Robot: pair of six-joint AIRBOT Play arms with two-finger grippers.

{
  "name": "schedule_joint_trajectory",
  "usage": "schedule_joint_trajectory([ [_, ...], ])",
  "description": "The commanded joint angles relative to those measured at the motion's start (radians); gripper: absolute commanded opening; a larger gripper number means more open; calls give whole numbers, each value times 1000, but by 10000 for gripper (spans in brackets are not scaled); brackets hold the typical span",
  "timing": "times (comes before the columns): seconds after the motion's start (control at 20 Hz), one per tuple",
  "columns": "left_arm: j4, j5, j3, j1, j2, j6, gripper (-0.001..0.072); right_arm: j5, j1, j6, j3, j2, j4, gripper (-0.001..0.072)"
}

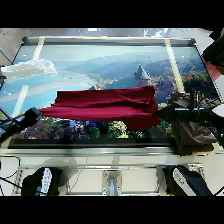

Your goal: Fold the shirts.

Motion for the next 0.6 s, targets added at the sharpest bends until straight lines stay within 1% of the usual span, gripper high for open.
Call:
schedule_joint_trajectory([
  [0.0, 34, 2, 156, -64, -72, 61, 7, -69, 93, 27, 111, -53, -35, 6],
  [0.1, 118, 29, 233, -138, -205, 66, 7, -161, 157, 27, 151, -143, -53, 6],
  [0.25, 318, 31, 358, -208, -475, -28, 7, -279, 151, 27, 257, -323, -70, 5],
  [0.35, 345, 14, 440, -233, -624, -39, 7, -287, 151, 27, 372, -457, -69, 5],
  [0.5, 351, 19, 528, -285, -773, -39, 7, -290, 179, 27, 534, -655, -71, 6],
  [0.55, 374, 34, 547, -303, -808, -40, 7, -291, 187, 27, 582, -718, -71, 5],
])
